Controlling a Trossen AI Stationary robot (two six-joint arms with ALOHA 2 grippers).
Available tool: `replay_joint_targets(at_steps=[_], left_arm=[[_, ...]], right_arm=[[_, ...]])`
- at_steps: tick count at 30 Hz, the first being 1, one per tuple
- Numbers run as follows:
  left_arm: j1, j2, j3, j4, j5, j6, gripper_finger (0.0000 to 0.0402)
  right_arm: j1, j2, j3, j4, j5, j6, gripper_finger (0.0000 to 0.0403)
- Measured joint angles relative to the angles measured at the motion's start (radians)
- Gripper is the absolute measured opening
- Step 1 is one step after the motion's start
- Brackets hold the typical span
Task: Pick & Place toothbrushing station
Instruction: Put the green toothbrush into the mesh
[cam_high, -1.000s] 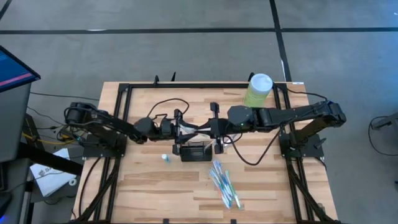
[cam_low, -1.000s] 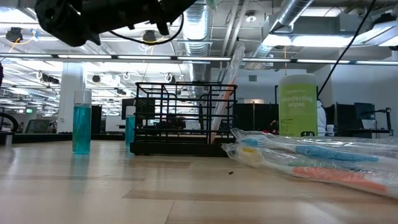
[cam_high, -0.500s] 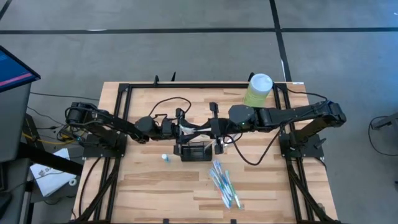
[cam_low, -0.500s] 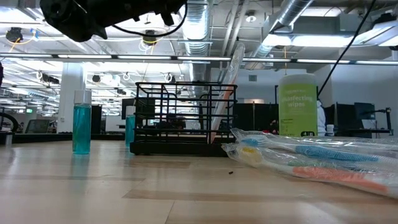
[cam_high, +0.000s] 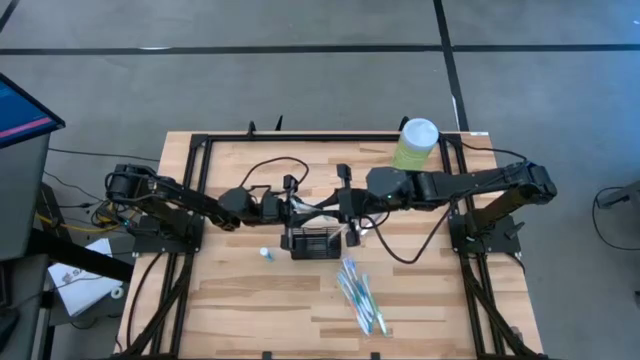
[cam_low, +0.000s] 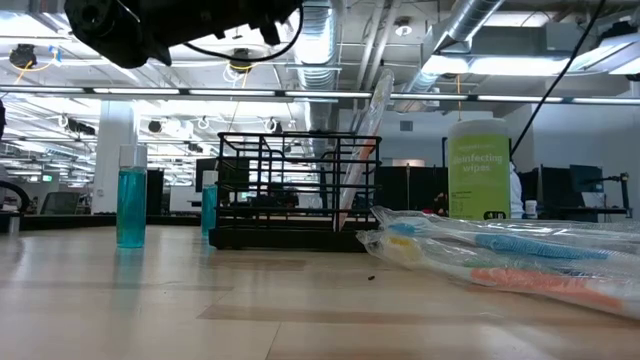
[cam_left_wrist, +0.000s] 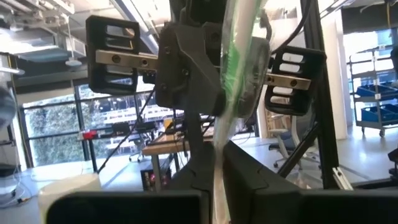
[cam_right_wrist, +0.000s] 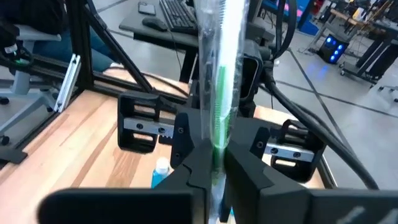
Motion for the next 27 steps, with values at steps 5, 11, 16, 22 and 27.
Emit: replay_joint_targets(at_steps=[5, 11, 16, 22, 27], left_arm=[[0.000, 0.000, 0.000, -0.034, 0.001, -0.060, 0.0006], [0.002, -0.039, -0.036, -0.074, -0.001, -0.150, 0.0006], [0.000, -0.126, -0.113, -0.080, 0.014, -0.244, 0.0006], [0.001, -0.211, -0.175, -0.082, 0.024, -0.330, 0.0006], [0.001, -0.219, -0.197, -0.093, 0.034, -0.397, 0.0006]], right_arm=[[0.000, 0.000, 0.000, -0.071, 0.023, -0.020, 0.0061], [0.005, -0.021, 0.000, -0.170, 0.088, -0.052, 0.0064], [0.042, -0.065, -0.002, -0.221, 0.168, -0.110, 0.0065], [0.146, -0.047, 0.000, -0.197, 0.319, -0.325, 0.0065], [0.228, 0.014, 0.002, -0.134, 0.535, -0.550, 0.0065]])
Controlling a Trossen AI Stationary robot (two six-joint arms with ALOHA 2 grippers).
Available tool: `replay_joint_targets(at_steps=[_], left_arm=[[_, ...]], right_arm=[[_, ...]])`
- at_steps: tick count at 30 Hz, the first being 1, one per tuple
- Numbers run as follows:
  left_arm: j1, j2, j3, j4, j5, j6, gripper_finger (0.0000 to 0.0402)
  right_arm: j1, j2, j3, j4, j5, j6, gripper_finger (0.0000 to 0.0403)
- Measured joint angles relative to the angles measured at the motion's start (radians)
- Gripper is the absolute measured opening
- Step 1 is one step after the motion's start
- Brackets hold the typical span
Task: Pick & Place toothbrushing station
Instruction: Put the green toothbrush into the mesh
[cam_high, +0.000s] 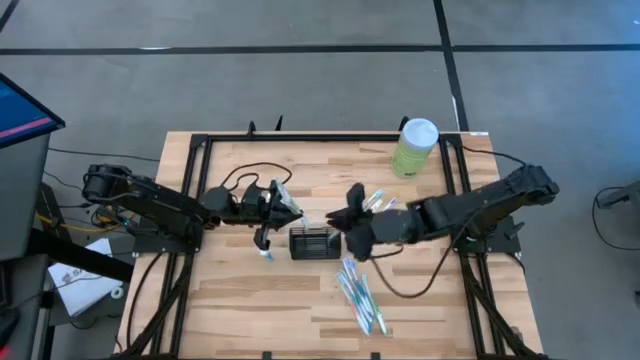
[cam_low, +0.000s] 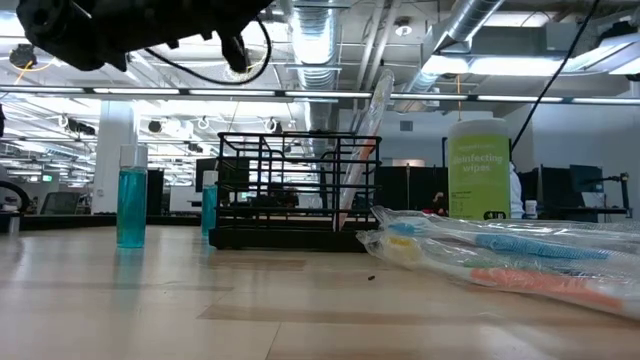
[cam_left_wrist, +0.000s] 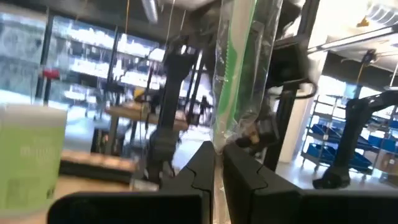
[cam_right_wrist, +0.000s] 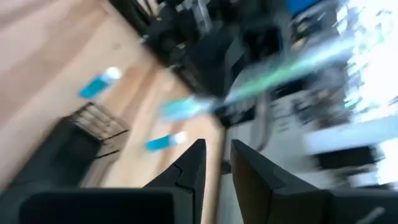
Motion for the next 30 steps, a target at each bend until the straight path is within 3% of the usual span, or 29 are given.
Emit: replay_joint_targets(at_steps=[3, 8, 11, 15, 21, 30], left_arm=[[0.000, 0.019, 0.001, -0.003, 0.000, -0.046, 0.0006], [-0.001, 0.039, -0.001, -0.012, 0.003, -0.112, 0.0006], [-0.001, 0.042, 0.001, -0.012, 0.024, -0.132, 0.0006], [-0.001, 0.043, 0.001, -0.013, 0.039, -0.148, 0.0006], [-0.001, 0.043, 0.001, -0.033, 0.043, -0.179, 0.0006], [-0.001, 0.043, 0.001, -0.060, 0.070, -0.312, 0.0006]], right_arm=[[0.024, 0.059, -0.002, 0.050, 0.107, -0.146, 0.0065], [0.036, 0.175, -0.002, 0.181, 0.370, -0.506, 0.0065], [0.032, 0.249, -0.003, 0.367, 0.564, -0.652, 0.0061], [0.029, 0.265, -0.002, 0.482, 0.572, -0.713, 0.0045], [0.054, 0.265, -0.002, 0.491, 0.570, -0.793, 0.0037], [0.069, 0.265, -0.002, 0.491, 0.565, -0.835, 0.0101]])
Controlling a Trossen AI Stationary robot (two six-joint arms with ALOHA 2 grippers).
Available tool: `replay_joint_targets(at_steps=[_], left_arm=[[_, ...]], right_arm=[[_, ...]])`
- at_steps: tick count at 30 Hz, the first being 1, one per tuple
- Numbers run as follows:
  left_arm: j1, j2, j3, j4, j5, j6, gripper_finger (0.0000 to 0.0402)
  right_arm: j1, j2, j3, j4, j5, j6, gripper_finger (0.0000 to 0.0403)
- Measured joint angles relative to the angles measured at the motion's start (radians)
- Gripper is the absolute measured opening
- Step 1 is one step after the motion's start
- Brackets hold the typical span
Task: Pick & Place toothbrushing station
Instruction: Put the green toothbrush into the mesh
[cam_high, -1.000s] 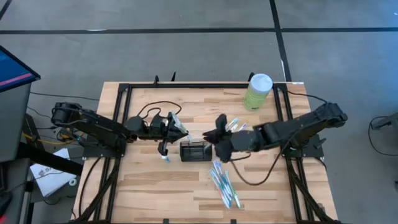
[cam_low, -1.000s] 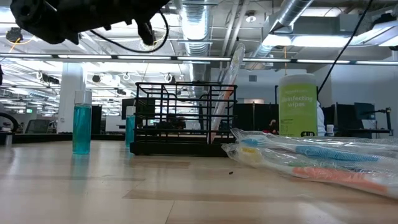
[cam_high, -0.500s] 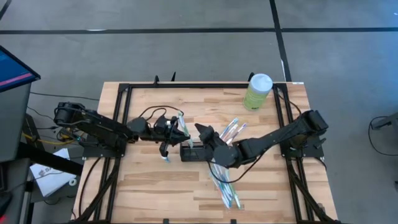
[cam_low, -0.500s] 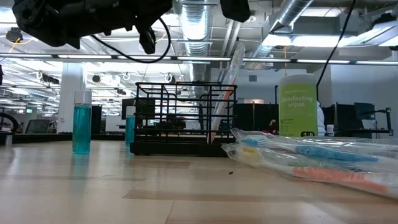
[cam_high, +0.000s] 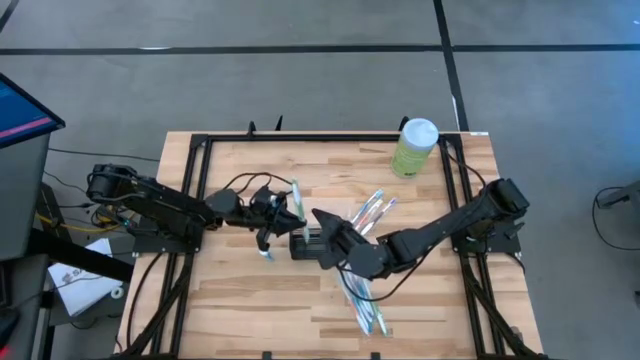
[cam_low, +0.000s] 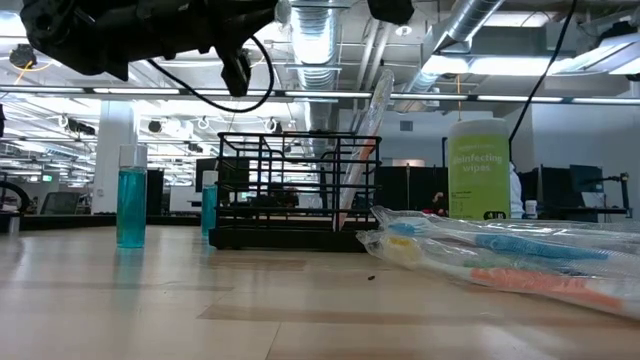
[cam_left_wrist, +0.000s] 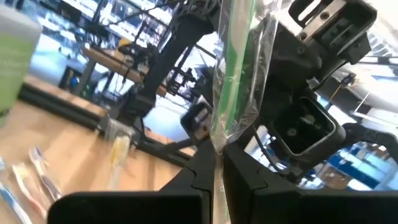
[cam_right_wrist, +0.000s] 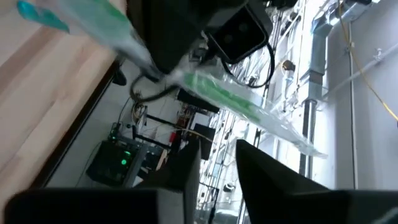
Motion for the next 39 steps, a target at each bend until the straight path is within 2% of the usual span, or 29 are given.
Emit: replay_joint_targets(at_steps=[5, 9, 15, 25, 34, 39], left_arm=[[0.000, 0.000, 0.000, -0.032, 0.035, -0.082, 0.0006], [0.000, 0.000, 0.000, -0.032, 0.065, -0.142, 0.0006], [-0.002, 0.000, 0.000, -0.033, 0.075, -0.205, 0.0006], [-0.031, 0.000, 0.000, -0.032, 0.088, -0.212, 0.0006], [-0.031, 0.000, 0.000, -0.032, 0.088, -0.209, 0.0006], [-0.031, 0.000, 0.000, -0.032, 0.088, -0.209, 0.0006]], right_arm=[[0.000, 0.000, 0.000, 0.000, -0.009, -0.053, 0.0144], [0.000, 0.000, 0.000, 0.000, -0.025, -0.066, 0.0162], [-0.001, 0.000, 0.000, 0.017, -0.076, -0.102, 0.0153], [-0.027, 0.000, 0.000, 0.036, -0.140, -0.135, 0.0124], [-0.041, 0.000, 0.000, 0.046, -0.235, -0.136, 0.0142], [-0.040, 0.000, 0.000, 0.049, -0.236, -0.152, 0.0154]])
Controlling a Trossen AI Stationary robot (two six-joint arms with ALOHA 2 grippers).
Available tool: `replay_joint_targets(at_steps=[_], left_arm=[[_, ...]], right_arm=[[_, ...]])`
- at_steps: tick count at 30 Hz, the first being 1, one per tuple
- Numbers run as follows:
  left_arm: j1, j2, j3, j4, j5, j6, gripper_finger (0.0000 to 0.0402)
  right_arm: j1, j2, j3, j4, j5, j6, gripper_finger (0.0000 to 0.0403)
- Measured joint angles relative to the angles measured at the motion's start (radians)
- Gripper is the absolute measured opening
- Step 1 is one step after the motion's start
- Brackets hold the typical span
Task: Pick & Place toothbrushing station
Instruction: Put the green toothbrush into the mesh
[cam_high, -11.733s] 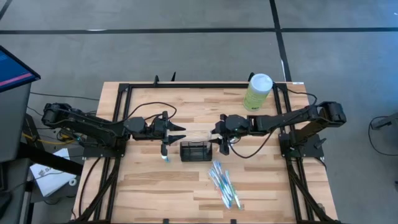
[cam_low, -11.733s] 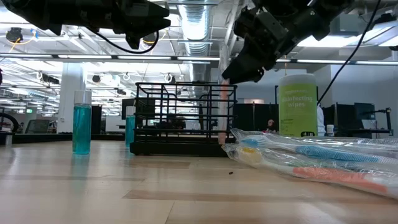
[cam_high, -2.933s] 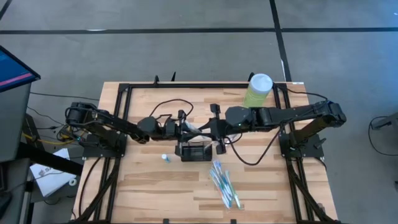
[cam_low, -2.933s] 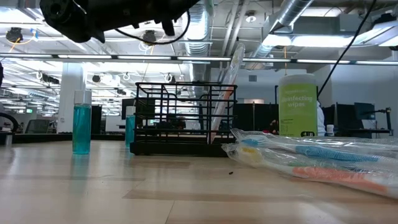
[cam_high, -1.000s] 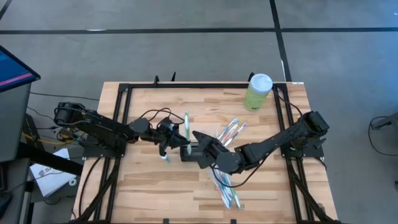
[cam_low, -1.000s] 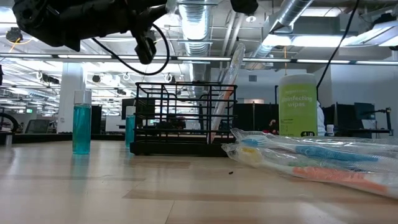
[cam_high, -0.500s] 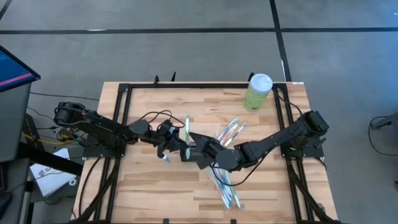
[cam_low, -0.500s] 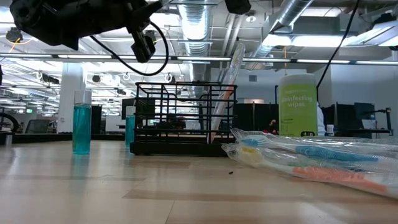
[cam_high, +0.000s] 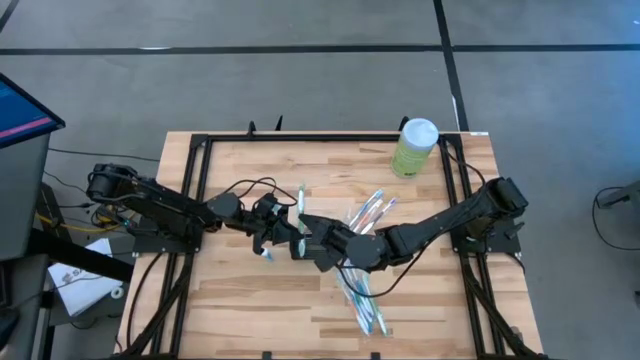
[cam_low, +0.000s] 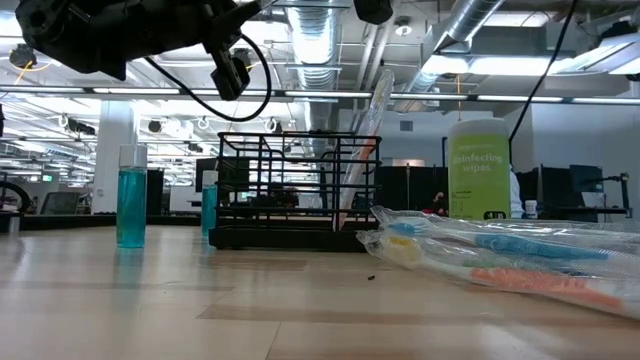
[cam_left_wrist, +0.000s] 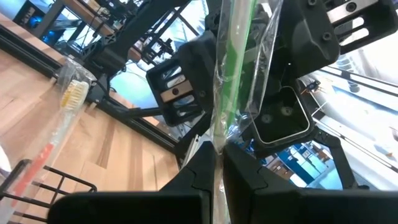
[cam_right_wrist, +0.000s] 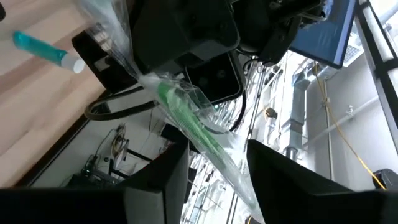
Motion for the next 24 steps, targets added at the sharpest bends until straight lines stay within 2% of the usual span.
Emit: replay_joint_targets(at_steps=[5, 7, 10, 17, 22, 24], left_arm=[[0.000, 0.000, 0.000, 0.000, 0.007, -0.001, 0.0006], [0.000, 0.000, 0.000, 0.000, 0.009, -0.005, 0.0006], [0.000, 0.000, 0.000, -0.001, 0.021, -0.007, 0.0006], [-0.001, 0.000, 0.000, 0.005, 0.062, -0.027, 0.0006], [0.001, -0.002, 0.003, 0.014, 0.078, -0.041, 0.0006], [0.000, -0.003, 0.003, 0.016, 0.082, -0.041, 0.0011]], right_arm=[[-0.014, 0.018, 0.002, 0.018, -0.025, -0.026, 0.0154], [-0.020, 0.043, 0.000, 0.054, -0.013, -0.097, 0.0149], [-0.022, 0.095, 0.002, 0.199, 0.003, -0.214, 0.0135], [-0.023, 0.149, 0.021, 0.446, 0.137, -0.362, 0.0080], [-0.014, 0.145, 0.019, 0.429, 0.159, -0.370, 0.0020], [-0.012, 0.146, 0.019, 0.433, 0.171, -0.368, 0.0016]])
